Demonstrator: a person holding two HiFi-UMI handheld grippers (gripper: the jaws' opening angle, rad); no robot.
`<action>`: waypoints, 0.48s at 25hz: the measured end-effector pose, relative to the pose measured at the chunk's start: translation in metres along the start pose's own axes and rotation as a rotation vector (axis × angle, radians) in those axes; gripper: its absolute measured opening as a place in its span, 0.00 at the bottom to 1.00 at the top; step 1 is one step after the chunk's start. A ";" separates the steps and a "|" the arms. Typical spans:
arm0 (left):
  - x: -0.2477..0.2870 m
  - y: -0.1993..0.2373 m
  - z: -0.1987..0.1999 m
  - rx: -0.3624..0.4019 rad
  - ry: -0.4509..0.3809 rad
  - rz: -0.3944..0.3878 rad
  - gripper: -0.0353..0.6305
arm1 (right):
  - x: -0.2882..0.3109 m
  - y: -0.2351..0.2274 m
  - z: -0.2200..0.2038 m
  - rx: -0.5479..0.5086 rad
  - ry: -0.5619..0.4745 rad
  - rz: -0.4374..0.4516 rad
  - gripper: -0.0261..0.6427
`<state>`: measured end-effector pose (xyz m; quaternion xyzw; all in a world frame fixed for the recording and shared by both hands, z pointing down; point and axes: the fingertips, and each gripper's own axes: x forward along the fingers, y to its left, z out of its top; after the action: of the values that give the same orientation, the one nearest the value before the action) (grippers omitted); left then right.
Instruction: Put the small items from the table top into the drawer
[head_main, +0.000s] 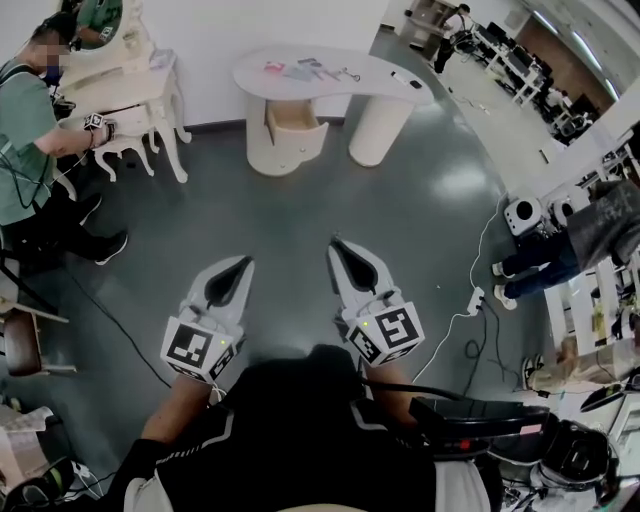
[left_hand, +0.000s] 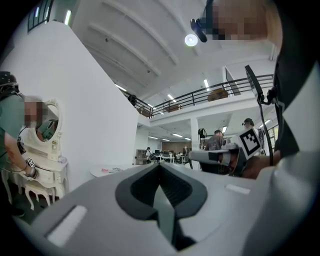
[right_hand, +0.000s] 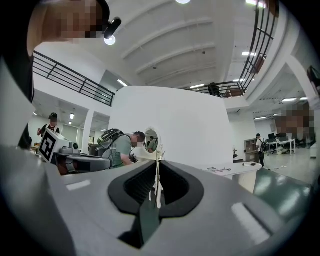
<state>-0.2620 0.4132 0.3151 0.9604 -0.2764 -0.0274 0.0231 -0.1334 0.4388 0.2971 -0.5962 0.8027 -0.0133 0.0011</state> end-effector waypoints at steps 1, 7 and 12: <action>0.000 0.002 -0.002 -0.008 0.002 -0.009 0.05 | 0.001 0.002 -0.001 0.001 0.002 -0.004 0.08; 0.009 0.005 -0.005 -0.021 -0.005 -0.023 0.05 | 0.006 -0.008 -0.011 0.016 0.022 -0.026 0.08; 0.025 0.012 -0.009 -0.011 0.023 0.001 0.05 | 0.019 -0.023 -0.012 0.030 -0.001 -0.006 0.08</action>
<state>-0.2466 0.3895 0.3234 0.9603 -0.2766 -0.0177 0.0316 -0.1172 0.4147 0.3101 -0.5986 0.8006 -0.0251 0.0105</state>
